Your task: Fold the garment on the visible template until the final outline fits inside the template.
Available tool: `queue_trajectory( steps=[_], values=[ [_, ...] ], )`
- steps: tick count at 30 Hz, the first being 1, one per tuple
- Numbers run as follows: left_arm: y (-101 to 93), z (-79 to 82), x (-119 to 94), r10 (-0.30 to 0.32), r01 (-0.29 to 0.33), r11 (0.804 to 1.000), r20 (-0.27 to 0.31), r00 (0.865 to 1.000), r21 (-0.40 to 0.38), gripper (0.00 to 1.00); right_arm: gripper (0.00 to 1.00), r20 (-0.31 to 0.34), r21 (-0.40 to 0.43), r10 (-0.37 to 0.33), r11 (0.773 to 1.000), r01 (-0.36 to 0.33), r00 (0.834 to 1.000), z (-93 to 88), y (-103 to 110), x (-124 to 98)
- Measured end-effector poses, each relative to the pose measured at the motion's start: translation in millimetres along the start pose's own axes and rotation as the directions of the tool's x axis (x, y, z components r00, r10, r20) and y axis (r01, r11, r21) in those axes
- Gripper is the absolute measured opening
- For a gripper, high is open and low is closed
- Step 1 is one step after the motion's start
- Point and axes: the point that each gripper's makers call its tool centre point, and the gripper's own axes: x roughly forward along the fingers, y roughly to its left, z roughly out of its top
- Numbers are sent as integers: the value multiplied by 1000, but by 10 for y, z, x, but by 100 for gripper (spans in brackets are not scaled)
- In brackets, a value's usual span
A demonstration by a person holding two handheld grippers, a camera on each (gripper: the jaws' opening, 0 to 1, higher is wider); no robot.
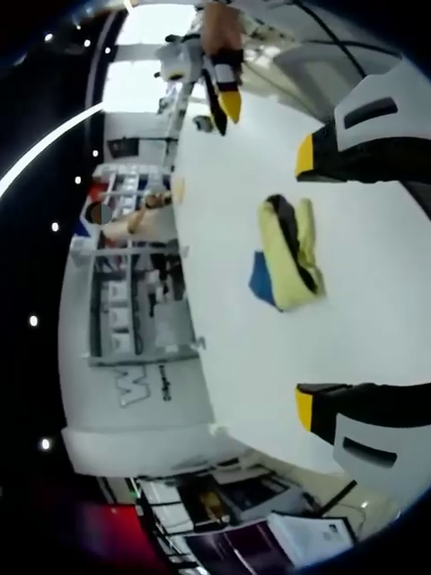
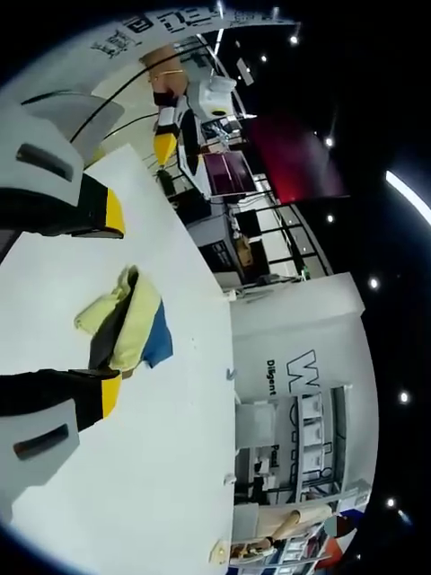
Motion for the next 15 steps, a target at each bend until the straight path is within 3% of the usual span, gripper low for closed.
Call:
queue_trajectory(
  steps=[9,15],
  values=[
    [-100,1,143,-33,33,999,-21,999,15,83,55,-19,0,11,1000,-11,1000,-4,-35,92],
    [-153,-96,308,-73,73,997,-56,996,9,78,54,-74,-74,58,995,-63,996,-40,-30,193]
  ],
)
